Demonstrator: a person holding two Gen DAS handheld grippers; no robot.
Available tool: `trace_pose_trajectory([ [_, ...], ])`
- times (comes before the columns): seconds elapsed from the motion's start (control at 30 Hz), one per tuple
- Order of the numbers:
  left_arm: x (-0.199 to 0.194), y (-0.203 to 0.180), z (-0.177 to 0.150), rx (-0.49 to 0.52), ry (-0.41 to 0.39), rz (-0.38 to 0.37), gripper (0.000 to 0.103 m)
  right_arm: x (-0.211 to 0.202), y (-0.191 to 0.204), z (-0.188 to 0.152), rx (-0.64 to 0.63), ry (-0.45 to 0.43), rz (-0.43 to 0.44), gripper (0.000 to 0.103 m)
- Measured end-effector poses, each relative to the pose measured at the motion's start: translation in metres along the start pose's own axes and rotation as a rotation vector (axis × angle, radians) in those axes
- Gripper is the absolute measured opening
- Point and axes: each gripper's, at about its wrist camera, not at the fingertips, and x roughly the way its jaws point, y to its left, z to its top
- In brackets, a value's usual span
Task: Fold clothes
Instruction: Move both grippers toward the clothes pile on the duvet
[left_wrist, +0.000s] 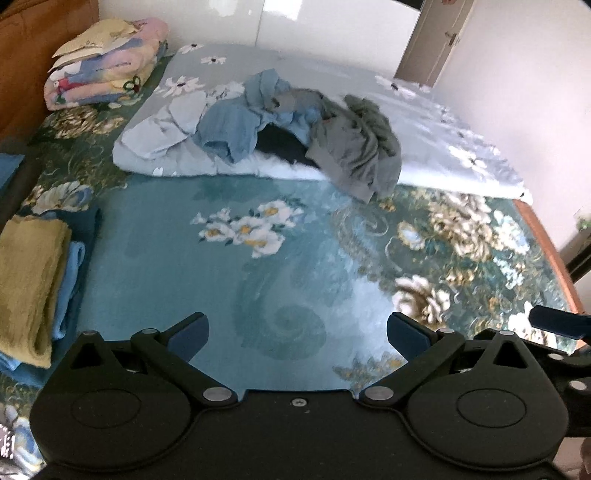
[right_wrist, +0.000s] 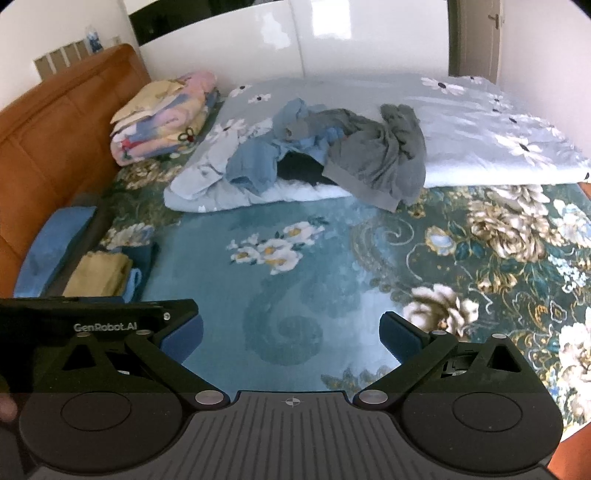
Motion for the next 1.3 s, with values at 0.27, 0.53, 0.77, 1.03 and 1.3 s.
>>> trace_pose_trajectory([
  [0.27, -0.007, 0.005, 0.009, -0.033, -0.080, -0.065, 0.102, 0.003, 0.004, 0.011, -0.028, -0.020, -0.014, 0.103],
  [0.53, 0.003, -0.006, 0.017, -0.068, -0.063, -0.055, 0.102, 0.012, -0.010, 0.024, -0.018, -0.038, -0.011, 0.103],
  [0.77, 0.018, -0.029, 0.040, -0.063, -0.105, 0.067, 0.102, 0.022, -0.045, 0.045, 0.001, -0.093, 0.011, 0.103],
  [1.03, 0.053, -0.058, 0.073, -0.144, -0.073, 0.147, 0.102, 0.052, -0.104, 0.077, 0.013, -0.079, 0.066, 0.103],
  [1.3, 0.084, -0.094, 0.099, -0.140, -0.066, 0.175, 0.102, 0.081, -0.151, 0.100, 0.020, -0.084, 0.123, 0.103],
])
